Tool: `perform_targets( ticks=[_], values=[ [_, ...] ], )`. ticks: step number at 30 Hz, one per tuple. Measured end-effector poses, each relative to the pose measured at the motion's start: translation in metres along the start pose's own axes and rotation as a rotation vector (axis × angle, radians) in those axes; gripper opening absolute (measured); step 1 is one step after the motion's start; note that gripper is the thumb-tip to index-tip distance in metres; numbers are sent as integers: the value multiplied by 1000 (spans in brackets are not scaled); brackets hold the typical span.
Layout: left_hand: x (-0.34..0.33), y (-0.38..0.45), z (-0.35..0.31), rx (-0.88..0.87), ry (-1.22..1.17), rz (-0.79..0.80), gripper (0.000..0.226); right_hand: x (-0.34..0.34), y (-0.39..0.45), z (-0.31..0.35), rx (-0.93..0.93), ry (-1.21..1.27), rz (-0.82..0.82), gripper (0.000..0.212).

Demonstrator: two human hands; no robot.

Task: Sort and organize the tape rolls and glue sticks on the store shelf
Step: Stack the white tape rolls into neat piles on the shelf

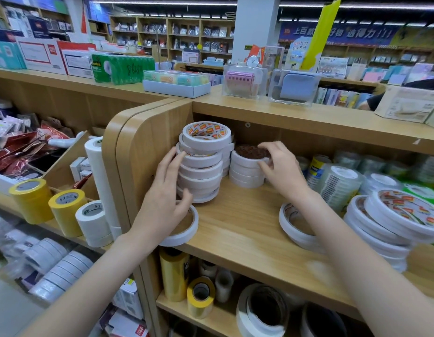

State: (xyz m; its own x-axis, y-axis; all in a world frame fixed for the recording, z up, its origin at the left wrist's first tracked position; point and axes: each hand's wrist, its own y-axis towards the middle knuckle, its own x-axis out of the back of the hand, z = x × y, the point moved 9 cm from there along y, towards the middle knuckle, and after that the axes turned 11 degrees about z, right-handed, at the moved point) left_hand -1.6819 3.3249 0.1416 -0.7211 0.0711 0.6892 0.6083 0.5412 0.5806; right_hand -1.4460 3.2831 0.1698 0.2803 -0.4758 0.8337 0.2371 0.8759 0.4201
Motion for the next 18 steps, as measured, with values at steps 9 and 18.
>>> perform_targets(
  ticks=[9,18],
  values=[
    [0,-14,13,117,-91,109,62,1,15,103,383,75,299,42],
    [6,2,10,108,-67,130,61,-6,37,115,299,66,368,19]
  ],
)
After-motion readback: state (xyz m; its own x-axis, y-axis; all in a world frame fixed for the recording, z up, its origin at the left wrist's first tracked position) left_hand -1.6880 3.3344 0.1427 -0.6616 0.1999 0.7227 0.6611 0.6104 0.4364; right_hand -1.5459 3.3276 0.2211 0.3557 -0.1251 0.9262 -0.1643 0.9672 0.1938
